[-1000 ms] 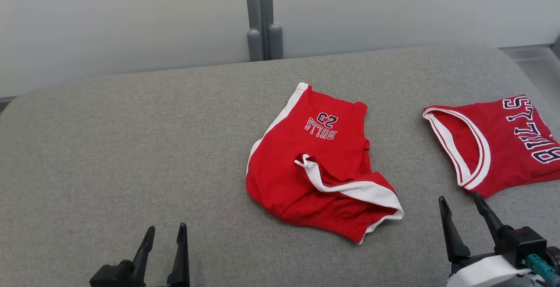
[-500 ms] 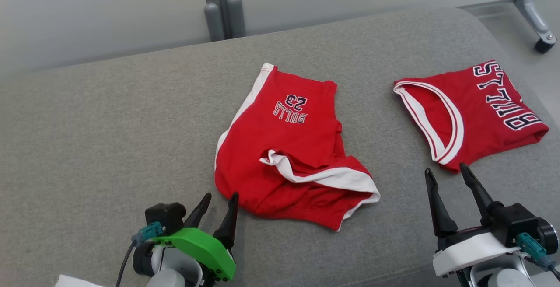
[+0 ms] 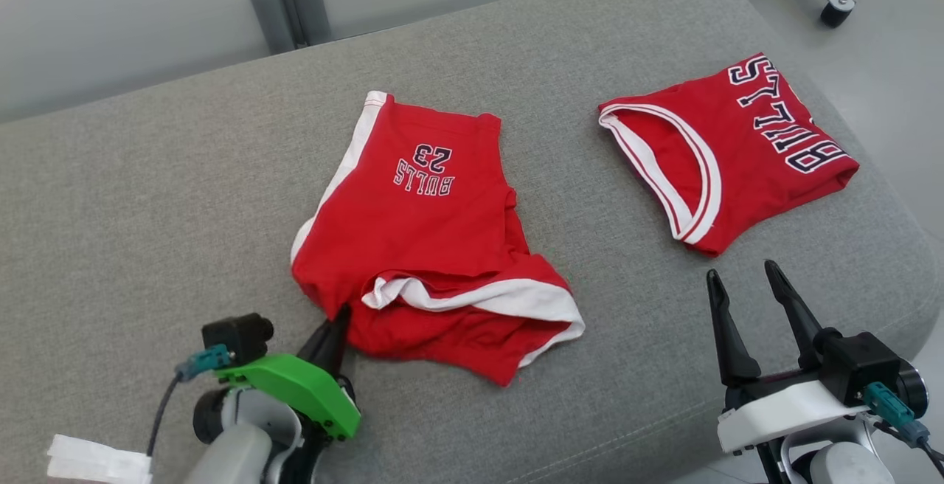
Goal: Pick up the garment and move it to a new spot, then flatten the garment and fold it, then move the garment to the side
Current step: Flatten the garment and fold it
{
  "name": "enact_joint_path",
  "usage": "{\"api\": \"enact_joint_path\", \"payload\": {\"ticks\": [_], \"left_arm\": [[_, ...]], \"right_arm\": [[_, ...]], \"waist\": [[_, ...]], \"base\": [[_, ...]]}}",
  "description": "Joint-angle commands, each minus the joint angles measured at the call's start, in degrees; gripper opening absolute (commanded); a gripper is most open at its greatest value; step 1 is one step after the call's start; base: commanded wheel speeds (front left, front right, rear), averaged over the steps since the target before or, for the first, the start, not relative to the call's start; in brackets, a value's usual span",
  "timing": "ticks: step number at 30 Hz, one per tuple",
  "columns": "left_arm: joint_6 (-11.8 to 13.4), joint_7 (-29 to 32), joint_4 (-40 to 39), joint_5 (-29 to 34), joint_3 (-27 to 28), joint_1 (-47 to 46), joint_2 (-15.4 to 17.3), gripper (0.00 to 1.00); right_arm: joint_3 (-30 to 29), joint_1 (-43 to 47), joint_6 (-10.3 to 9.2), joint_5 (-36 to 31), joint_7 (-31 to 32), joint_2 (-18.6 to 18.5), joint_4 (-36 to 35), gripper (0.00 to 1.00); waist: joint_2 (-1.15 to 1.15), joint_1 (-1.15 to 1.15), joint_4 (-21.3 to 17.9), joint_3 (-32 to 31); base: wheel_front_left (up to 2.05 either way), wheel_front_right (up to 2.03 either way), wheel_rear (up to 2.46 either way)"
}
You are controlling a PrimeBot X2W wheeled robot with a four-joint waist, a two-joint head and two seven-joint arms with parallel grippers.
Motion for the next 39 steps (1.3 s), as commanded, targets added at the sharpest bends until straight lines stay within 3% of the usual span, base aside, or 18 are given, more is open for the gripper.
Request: {"api": "enact_joint_path", "payload": {"ticks": [1,5,7,8,13,16,20,27,39], "left_arm": [[-0.12,-0.64,-1.23,0.24,0.29,-2.04,2.0,0.0],[0.64,0.34,-4.95,1.86,0.76,-3.76,5.46,0.0],[2.86,4.06,-11.46,3.79,0.47,-5.2,9.74,0.0],[2.86,4.06,-11.46,3.79,0.47,-5.2,9.74,0.0],[8.11,13.51,-27.47,6.63,-0.42,-5.27,15.55,0.0],[10.74,19.33,-36.33,8.37,-2.06,-5.5,17.32,0.0],[12.56,24.63,-41.46,10.07,-5.18,-7.23,16.33,0.0],[11.67,26.68,-32.53,9.11,-8.95,-11.78,10.33,0.0],[13.45,23.95,-4.63,10.86,-4.1,-21.63,13.58,0.0]], "right_arm": [[-0.39,0.08,-0.07,0.15,-0.14,0.05,-0.06,1.0],[-0.86,0.93,-0.07,0.1,-0.14,0.38,-0.18,1.0],[-1.08,1.38,-0.07,-0.13,-0.14,0.49,0.02,1.0],[-1.08,1.38,-0.07,-0.13,-0.14,0.49,0.02,1.0],[-0.99,1.59,-0.07,-0.11,-0.14,0.74,0.44,1.0],[-0.61,1.52,-0.07,-0.08,-0.14,0.85,0.89,1.0],[0.03,0.74,-0.07,0.19,-0.14,0.99,1.36,1.0],[1.27,-0.37,-0.07,0.56,-0.14,1.03,1.82,1.0],[1.74,-1.53,-0.07,0.39,-0.15,1.08,1.81,1.0]], "waist": [[0.0,0.0,-0.24,0.2],[0.0,0.0,0.24,0.07],[0.0,0.0,0.82,-0.17],[0.0,0.0,0.82,-0.17],[0.0,0.0,1.82,-0.94],[0.0,0.0,2.28,-1.61],[0.0,0.0,2.4,-2.2],[0.0,0.0,1.34,-2.34],[0.0,0.0,-0.54,2.55]], "base": [[0.0,0.0,0.0],[0.0,0.0,0.0],[0.0,0.0,0.0],[0.0,0.0,0.0],[0.0,0.0,0.0],[0.0,0.0,0.0],[0.0,0.0,0.0],[0.0,0.0,0.0],[0.0,0.0,0.0]]}}
